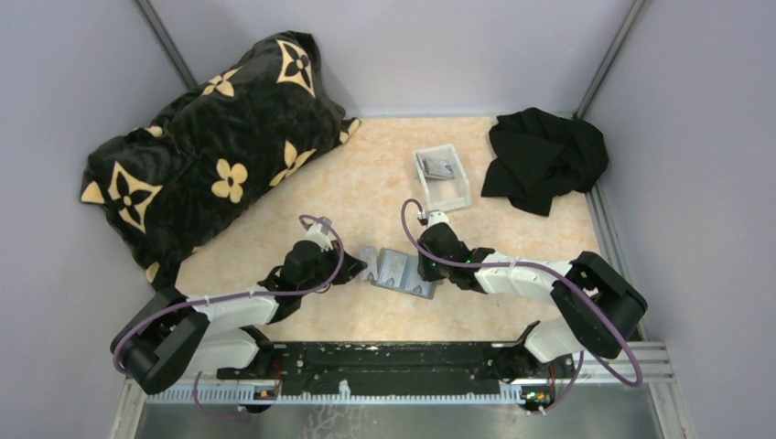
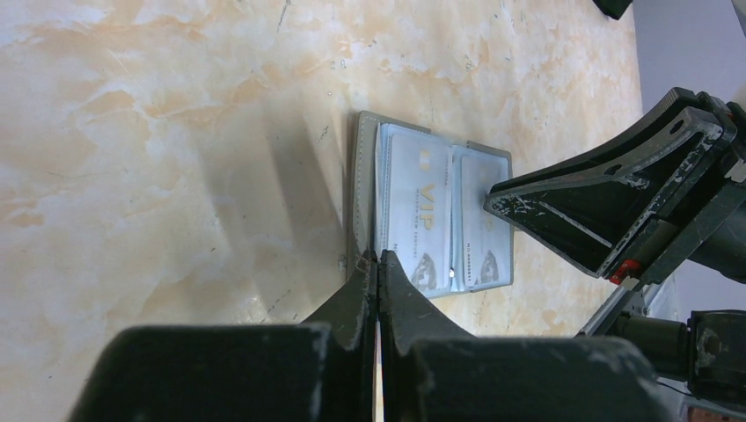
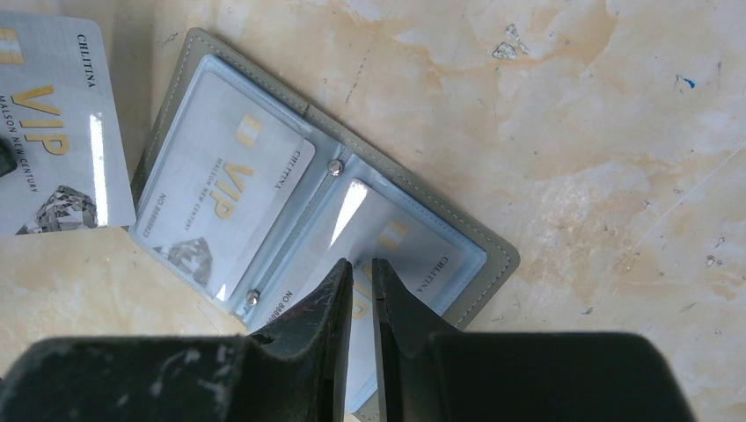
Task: Put the credit cards into the card holder
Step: Insert the credit card into the card holder.
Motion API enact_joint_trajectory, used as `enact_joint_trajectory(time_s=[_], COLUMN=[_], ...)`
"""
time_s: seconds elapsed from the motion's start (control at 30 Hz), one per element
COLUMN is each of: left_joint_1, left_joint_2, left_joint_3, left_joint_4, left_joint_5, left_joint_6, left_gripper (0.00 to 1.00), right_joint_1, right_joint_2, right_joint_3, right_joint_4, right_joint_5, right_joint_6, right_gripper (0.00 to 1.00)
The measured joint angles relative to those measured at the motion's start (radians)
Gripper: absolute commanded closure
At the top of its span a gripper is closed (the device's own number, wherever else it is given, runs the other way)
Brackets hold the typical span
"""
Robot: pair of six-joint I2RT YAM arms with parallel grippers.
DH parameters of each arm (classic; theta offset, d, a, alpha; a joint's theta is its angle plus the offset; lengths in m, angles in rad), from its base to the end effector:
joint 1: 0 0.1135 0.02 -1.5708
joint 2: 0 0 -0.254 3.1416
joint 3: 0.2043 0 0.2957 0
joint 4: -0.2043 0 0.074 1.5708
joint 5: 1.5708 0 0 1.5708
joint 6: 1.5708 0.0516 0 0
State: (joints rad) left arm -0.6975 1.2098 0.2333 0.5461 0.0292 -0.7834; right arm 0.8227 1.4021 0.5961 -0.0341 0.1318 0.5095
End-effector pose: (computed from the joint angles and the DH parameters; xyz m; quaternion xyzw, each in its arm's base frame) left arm 0.1954 -0.1657 0.0924 -0.0283 0.8413 -0.3732 0.3901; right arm 0.2122 0.2187 0.1033 -0.1221 0.9242 0.1719 0.3183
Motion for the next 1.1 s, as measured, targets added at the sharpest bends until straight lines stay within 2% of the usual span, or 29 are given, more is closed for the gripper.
enact_joint_trajectory(time_s=[0.8,1.1], left_joint_1=[0.01,0.011], left_joint_2=[0.0,0.012], left_joint_3=[-0.008,-0.008], left_joint_4=[0.008,0.041], left_joint_5=[0.001,0.057], left_joint_6=[0.003,0.003], left_gripper=[1.0,1.0], right_joint_1=[0.0,0.0], right_joint_2=[0.0,0.0], right_joint_3=[-0.001,-0.007], right_joint_4=[0.001,0.014], right_joint_5=[-0.001,-0.002], right_joint_6=[0.0,0.003], right_gripper=[0.85,0.85])
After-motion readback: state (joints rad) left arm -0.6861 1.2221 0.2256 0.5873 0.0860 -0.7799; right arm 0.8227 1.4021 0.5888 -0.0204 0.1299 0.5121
